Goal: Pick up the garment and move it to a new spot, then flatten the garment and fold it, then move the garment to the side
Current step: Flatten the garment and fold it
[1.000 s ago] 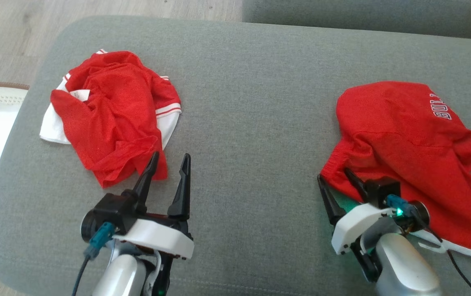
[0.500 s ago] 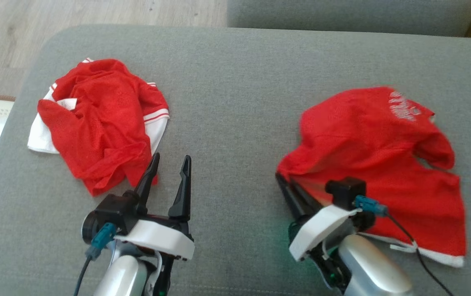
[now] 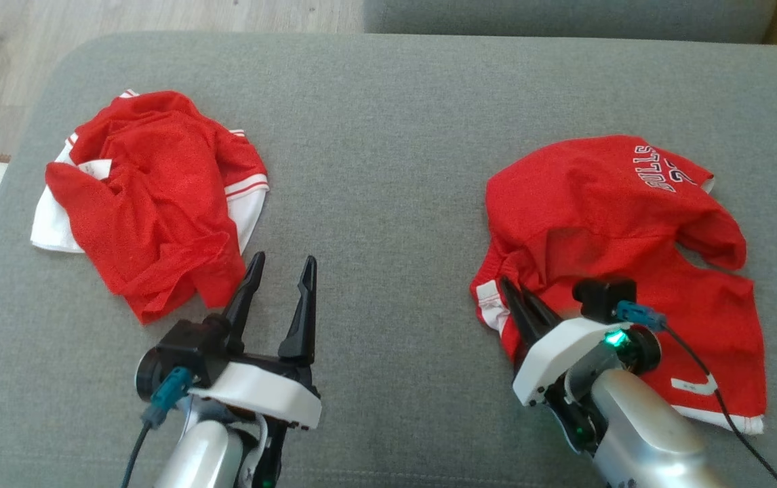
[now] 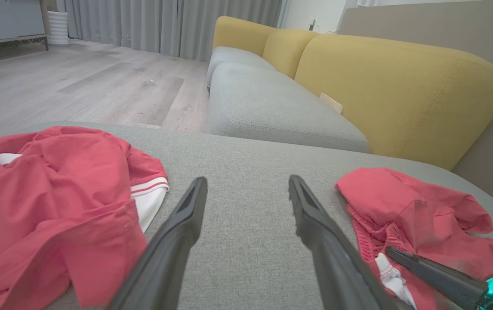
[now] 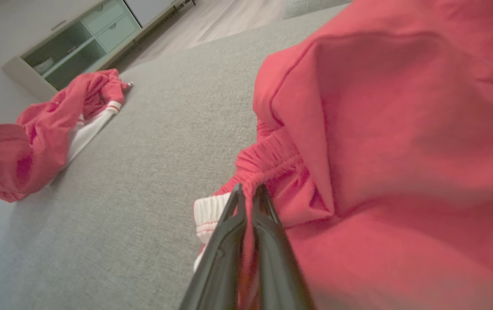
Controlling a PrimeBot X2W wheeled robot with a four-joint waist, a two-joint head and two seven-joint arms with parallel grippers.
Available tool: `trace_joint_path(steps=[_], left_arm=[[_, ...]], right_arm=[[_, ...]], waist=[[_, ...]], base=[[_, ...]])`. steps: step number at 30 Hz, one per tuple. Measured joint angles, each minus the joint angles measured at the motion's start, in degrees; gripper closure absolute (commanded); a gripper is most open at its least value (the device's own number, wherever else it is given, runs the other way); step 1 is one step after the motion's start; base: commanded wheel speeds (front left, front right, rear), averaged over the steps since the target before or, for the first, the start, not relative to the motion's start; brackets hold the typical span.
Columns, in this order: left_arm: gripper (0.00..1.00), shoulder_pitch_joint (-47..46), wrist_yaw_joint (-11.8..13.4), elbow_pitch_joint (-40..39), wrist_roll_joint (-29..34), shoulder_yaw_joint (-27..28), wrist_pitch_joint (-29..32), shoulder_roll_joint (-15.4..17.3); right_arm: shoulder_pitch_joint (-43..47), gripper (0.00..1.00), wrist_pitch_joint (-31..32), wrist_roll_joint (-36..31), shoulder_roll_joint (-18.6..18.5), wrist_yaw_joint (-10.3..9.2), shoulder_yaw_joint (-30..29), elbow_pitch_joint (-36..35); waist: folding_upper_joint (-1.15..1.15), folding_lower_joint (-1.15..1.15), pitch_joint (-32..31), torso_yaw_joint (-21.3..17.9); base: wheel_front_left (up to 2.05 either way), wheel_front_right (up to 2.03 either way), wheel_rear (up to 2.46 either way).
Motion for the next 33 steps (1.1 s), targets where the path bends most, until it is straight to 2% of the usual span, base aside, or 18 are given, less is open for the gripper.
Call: trace_joint_path(steps=[1,2,3,8,12,19,29,33], left_arm=[[0.00,0.0,0.0,0.0,0.0,0.0,0.0,0.0],[0.00,0.0,0.0,0.0,0.0,0.0,0.0,0.0],[0.00,-0.1,0.0,0.0,0.0,0.0,0.0,0.0],[0.00,-0.4,0.0,0.4,0.0,0.1,0.0,0.0],[0.00,-0.7,0.0,0.6,0.0,0.3,0.0,0.0],[0.00,-0.6,0.0,0.7,0.0,1.1,0.0,0.0],[0.00,1.9,-0.8,0.7,-1.0,2.5,0.0,0.0],[0.00,1.9,-1.9,1.4,-0.9,2.1,0.0,0.0]], right_arm=[[-0.5,0.68,-0.1,-1.0,0.0,0.00,0.0,0.8],[-0.8,0.18,-0.2,-1.9,0.0,0.00,-0.1,1.5],[-1.1,0.00,-0.3,-2.8,0.0,0.00,0.0,2.2],[-1.7,0.00,-2.5,-6.5,0.0,0.00,0.3,3.8],[-1.5,0.00,-4.3,-6.9,0.1,0.00,-1.4,3.4],[2.0,0.00,-6.1,-6.7,0.2,0.00,-8.0,-1.7],[18.8,0.00,-6.9,-11.6,0.6,0.00,-26.9,-16.8],[21.4,0.00,-6.9,-11.2,1.1,0.00,-27.7,-18.9]], waist=[[0.00,0.00,0.2,0.0],[0.00,0.00,0.3,0.0],[0.00,0.00,0.4,-0.1],[0.00,0.00,0.3,-1.2],[0.00,0.00,-0.3,-2.8],[0.00,0.00,-2.1,-5.9],[0.00,0.00,-5.2,-12.1],[0.00,0.00,-5.5,-13.6]], base=[[0.00,0.00,0.00],[0.00,0.00,0.00],[0.00,0.00,0.00],[0.00,0.00,0.00],[0.00,0.00,0.00],[0.00,0.00,0.00],[0.00,0.00,0.00],[0.00,0.00,0.00]])
